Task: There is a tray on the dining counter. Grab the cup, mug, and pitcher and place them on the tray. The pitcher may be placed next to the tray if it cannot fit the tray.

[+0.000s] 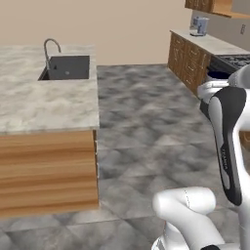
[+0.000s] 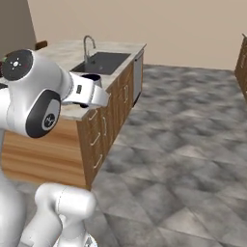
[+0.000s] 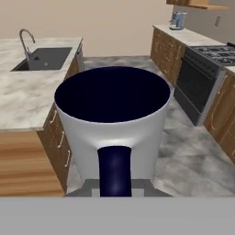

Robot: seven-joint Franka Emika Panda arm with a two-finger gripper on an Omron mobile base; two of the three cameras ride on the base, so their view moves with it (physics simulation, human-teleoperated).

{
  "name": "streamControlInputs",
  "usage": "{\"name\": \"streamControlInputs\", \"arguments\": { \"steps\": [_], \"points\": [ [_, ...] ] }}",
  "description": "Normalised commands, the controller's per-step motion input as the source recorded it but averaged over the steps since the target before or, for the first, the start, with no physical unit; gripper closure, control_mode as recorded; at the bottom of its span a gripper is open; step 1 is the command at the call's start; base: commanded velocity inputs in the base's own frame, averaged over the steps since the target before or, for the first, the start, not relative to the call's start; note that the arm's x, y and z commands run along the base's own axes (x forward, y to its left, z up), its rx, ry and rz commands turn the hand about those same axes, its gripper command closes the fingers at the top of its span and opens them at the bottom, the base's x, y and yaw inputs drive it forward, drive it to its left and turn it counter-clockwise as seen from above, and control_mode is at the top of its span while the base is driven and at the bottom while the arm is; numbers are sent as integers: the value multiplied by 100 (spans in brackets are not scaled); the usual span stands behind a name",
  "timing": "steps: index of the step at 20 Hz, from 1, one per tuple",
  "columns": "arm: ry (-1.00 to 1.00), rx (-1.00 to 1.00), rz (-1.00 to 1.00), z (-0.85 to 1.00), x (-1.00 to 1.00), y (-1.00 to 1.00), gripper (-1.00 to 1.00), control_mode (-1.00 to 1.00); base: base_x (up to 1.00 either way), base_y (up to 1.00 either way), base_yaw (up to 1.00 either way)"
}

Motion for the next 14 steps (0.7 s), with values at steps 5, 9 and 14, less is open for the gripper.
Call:
{"name": "streamControlInputs", "arguments": {
  "steps": [5, 9, 14],
  "points": [
    [0, 0, 0, 0, 0, 0, 100, 100, 22, 98, 0],
    [0, 0, 0, 0, 0, 0, 100, 100, 34, 100, 0],
    [0, 0, 0, 0, 0, 0, 100, 100, 49, 100, -2]
  ]
}}
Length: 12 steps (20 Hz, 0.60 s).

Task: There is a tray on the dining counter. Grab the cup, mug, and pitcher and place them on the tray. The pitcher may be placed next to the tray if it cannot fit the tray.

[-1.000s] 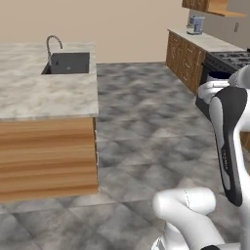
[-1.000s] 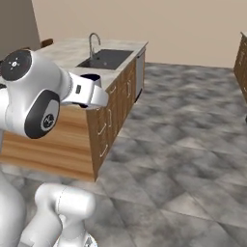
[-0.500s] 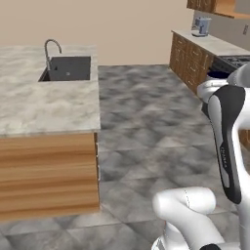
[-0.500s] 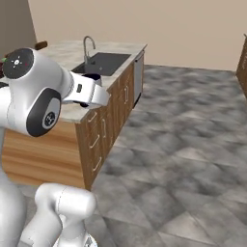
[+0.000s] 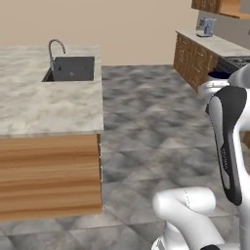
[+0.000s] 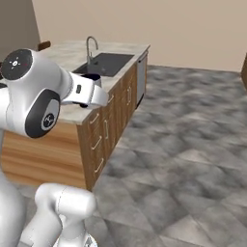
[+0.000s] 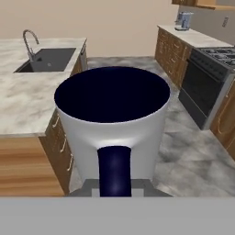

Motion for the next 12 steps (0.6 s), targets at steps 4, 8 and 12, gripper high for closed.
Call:
{"name": "streamControlInputs", "arguments": {
  "steps": [4, 8, 12],
  "points": [
    [0, 0, 0, 0, 0, 0, 100, 100, 38, 71, 48],
    [0, 0, 0, 0, 0, 0, 100, 100, 3, 30, 94],
    [0, 0, 0, 0, 0, 0, 100, 100, -15, -22, 21]
  ]
}}
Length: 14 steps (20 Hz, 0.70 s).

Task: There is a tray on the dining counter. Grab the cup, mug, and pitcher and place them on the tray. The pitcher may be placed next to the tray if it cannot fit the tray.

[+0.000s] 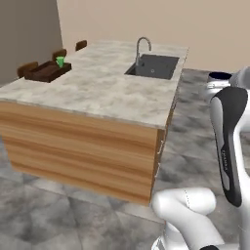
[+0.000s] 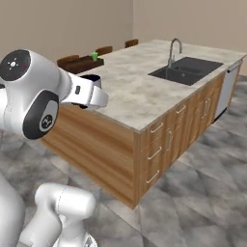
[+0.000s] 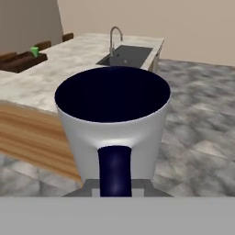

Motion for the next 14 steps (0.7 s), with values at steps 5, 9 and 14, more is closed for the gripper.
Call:
{"name": "streamControlInputs", "arguments": {
  "steps": [5, 9, 14],
  "points": [
    [0, 0, 0, 0, 0, 0, 100, 100, -94, -97, 11],
    [0, 0, 0, 0, 0, 0, 100, 100, -17, -89, 26],
    [0, 0, 0, 0, 0, 0, 100, 100, 58, -30, 67]
  ]
}}
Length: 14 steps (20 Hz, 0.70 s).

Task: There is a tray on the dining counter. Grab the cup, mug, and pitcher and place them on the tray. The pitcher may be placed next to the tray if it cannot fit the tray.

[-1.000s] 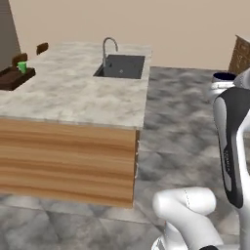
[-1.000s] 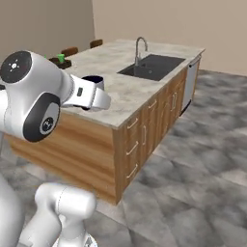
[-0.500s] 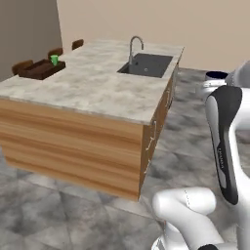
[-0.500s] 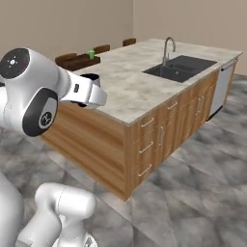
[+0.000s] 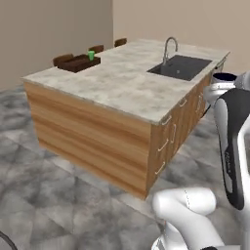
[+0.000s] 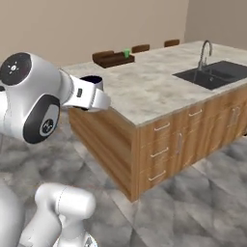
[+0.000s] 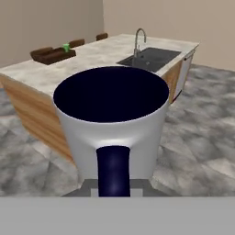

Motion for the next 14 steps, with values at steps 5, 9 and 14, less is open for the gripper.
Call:
{"name": "streamControlInputs", "arguments": {
  "steps": [5, 9, 14],
  "points": [
    [0, 0, 0, 0, 0, 0, 100, 100, 85, -16, 71],
    [0, 0, 0, 0, 0, 0, 100, 100, 100, -45, 44],
    [0, 0, 0, 0, 0, 0, 100, 100, 96, -54, 22]
  ]
}}
